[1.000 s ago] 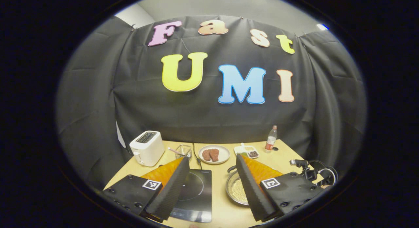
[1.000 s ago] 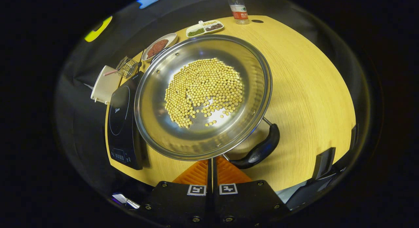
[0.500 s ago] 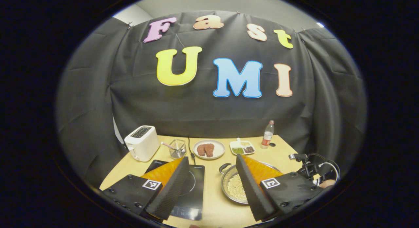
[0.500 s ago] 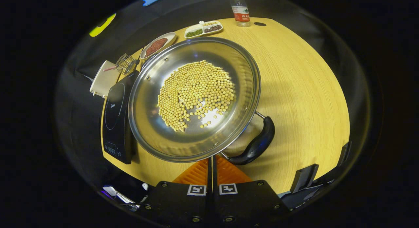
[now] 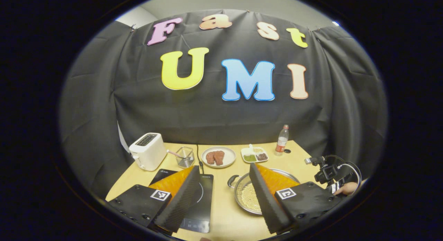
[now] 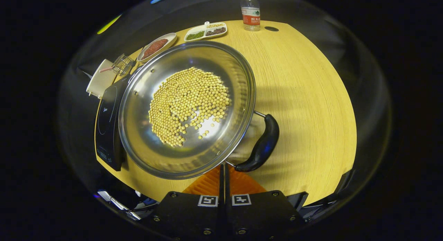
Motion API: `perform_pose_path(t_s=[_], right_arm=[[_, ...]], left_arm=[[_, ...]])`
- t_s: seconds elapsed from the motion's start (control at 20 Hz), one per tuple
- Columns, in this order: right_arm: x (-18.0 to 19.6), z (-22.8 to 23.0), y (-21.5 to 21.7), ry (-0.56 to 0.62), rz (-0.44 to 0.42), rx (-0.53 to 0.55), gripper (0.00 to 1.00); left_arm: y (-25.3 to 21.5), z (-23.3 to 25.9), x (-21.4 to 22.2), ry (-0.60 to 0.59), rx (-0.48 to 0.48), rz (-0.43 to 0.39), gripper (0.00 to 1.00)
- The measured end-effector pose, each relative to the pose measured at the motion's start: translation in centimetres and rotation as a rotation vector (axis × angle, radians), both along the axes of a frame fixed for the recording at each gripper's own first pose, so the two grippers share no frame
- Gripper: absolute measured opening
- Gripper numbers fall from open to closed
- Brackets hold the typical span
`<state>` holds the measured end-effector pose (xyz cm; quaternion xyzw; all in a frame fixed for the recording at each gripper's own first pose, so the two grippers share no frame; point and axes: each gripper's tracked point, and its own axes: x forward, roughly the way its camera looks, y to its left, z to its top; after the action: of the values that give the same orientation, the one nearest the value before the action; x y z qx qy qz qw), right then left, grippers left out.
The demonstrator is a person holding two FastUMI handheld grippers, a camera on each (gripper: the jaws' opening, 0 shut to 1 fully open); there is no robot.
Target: First push the handle of the pot to place it horizontally, then grasp the pot with both hands and set it on the induction cooktop.
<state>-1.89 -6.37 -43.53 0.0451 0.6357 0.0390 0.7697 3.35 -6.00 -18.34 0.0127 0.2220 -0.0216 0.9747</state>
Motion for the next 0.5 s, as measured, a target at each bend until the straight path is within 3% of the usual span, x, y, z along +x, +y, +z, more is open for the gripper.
perform_pose_path(t_s=[0.5], right_arm=[[3.7,-1.0,-3.2,0.011,0.069,-0.07,0.0]], left_arm=[[-1.2,-1.0,1.3,0.02,0.023,-0.01,0.92]])
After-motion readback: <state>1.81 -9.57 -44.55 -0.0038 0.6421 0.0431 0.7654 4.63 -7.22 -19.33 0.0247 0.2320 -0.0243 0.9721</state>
